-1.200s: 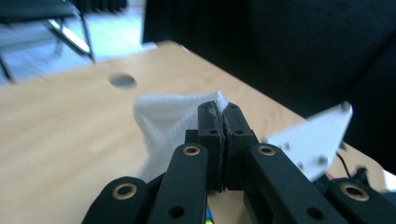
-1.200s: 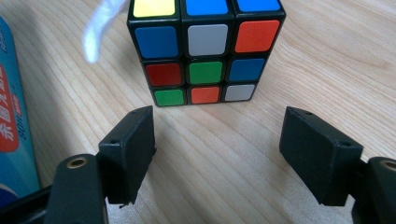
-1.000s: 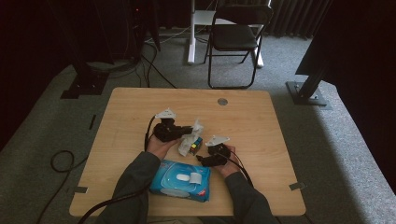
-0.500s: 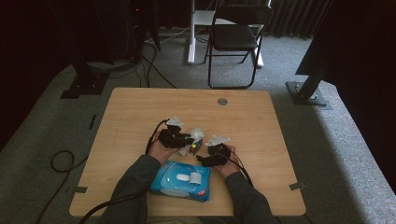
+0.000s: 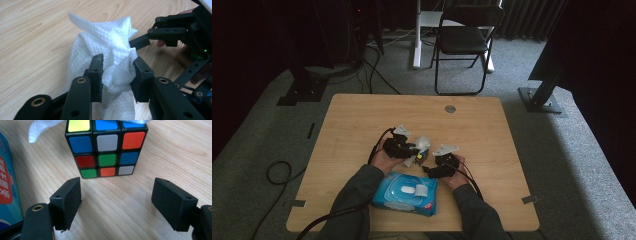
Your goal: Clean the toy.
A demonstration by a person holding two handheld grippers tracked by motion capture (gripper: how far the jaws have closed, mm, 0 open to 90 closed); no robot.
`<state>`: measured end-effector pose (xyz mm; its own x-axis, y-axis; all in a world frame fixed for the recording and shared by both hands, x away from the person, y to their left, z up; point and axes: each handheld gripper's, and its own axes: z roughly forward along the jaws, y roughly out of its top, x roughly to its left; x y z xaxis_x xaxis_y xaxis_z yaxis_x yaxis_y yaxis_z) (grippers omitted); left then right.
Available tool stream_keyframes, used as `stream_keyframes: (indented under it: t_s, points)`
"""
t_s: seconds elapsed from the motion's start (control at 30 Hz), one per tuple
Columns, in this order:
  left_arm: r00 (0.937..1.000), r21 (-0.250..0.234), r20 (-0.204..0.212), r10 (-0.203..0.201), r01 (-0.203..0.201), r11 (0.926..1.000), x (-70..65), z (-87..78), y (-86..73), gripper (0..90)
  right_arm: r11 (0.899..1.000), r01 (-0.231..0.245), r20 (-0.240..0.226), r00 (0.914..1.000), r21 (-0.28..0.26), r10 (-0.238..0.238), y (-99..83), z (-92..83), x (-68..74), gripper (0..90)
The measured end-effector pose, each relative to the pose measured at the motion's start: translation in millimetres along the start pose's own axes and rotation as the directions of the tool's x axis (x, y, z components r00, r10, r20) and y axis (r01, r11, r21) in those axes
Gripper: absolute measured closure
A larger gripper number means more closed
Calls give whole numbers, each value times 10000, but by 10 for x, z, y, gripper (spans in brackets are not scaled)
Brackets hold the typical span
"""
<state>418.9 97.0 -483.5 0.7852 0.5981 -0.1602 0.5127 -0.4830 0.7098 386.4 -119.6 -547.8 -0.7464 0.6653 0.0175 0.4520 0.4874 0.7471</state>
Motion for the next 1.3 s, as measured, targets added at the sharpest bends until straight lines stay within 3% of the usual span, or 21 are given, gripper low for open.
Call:
stream_keyframes:
  t_s: [0.17, 0.3, 0.77, 0.87, 1.0, 1.1, 1.3]
  points:
    - [9999, 78, -112, 44, -44, 10000, -5, -6, -6, 794, 9999, -59, -51, 10000, -118, 58, 20, 7, 22, 224]
    - [9999, 102, 119, -92, 91, 9999, 4, -16, -23, 838, 9993, 6, -126, 9999, -367, -10, 62, 14, 25, 232]
    - [9952, 371, 868, 443, -477, 9982, -60, -3, -15, 851, 9971, 471, -404, 9980, -591, -496, 104, 92, 55, 221]
    - [9947, 442, 840, 591, -630, 9970, -69, -3, -6, 850, 9960, 572, -518, 9968, -679, -608, 108, 94, 81, 287]
    - [9949, 417, 751, 677, -710, 9966, -79, -4, -8, 850, 9952, 692, -413, 9965, -691, -721, 105, 91, 100, 293]
    - [9949, 453, 369, 939, -955, 9944, -88, -17, 1, 855, 9944, 767, -488, 9956, -732, -804, 85, 68, 91, 331]
    - [9959, 392, 172, 894, -900, 9952, -63, -21, 1, 860, 9947, 748, -460, 9959, -711, -781, 81, 61, 91, 342]
